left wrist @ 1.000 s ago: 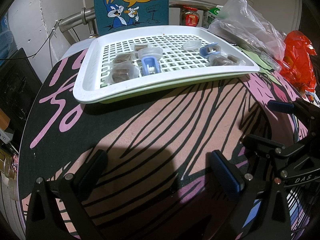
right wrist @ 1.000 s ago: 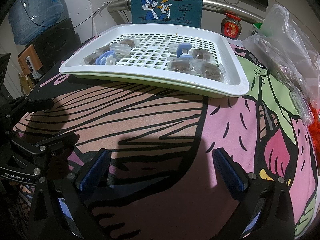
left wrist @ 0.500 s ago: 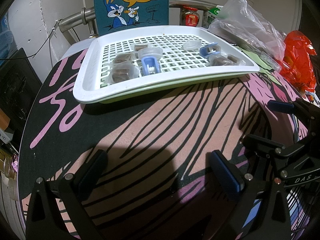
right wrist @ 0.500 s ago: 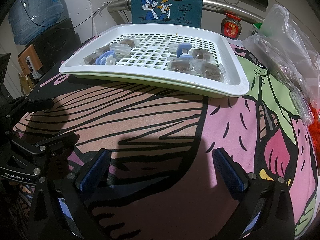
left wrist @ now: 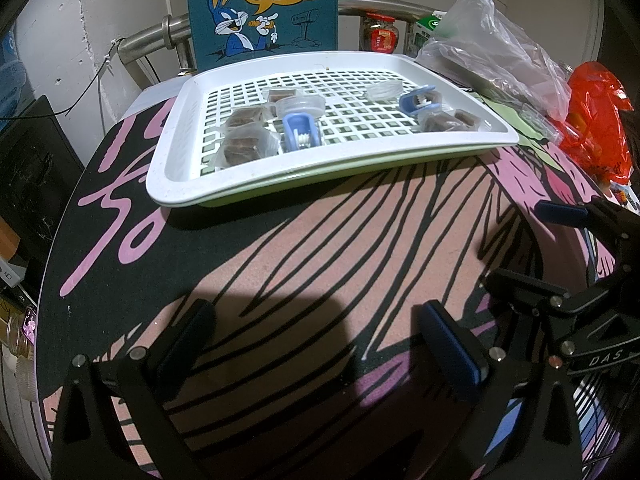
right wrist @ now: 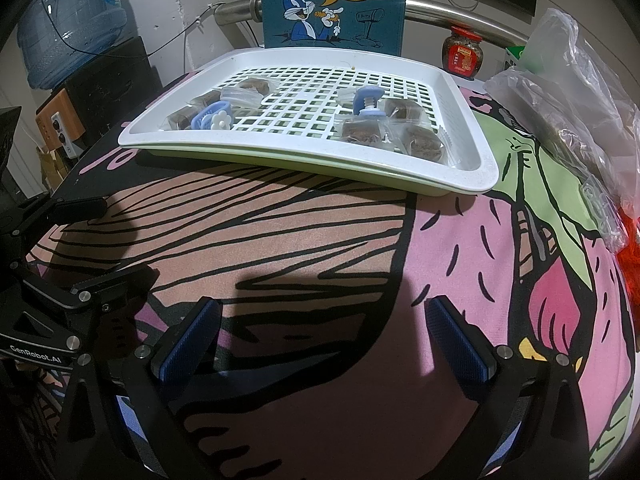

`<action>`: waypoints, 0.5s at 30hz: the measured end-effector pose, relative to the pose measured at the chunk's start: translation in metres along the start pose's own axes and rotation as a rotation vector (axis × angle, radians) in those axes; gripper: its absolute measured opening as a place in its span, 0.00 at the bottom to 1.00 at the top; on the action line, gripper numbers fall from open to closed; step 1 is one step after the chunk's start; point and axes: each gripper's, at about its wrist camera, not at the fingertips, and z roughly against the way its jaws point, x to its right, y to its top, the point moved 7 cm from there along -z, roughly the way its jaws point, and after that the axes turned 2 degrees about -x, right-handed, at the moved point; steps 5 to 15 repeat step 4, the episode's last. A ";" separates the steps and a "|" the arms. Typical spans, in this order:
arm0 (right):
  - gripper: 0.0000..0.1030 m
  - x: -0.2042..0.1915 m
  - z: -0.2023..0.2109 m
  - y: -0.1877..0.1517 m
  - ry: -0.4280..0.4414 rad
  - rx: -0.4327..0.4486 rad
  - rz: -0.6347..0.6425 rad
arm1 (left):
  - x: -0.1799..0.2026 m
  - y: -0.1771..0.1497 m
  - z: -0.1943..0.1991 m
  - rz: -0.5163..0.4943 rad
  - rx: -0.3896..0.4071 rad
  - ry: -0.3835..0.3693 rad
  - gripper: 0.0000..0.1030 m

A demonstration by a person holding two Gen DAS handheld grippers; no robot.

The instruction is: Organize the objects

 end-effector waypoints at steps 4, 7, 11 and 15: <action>1.00 0.000 0.000 0.000 0.000 0.000 0.000 | 0.000 0.000 0.000 0.000 0.000 0.000 1.00; 1.00 0.000 0.000 0.000 0.000 0.000 0.000 | 0.000 0.000 0.000 0.000 0.000 0.000 1.00; 1.00 0.000 0.000 0.000 0.000 0.000 0.000 | 0.000 0.000 0.000 0.000 0.000 0.000 1.00; 1.00 0.000 0.000 0.000 0.000 0.000 0.000 | 0.000 0.000 0.000 0.000 0.000 0.000 1.00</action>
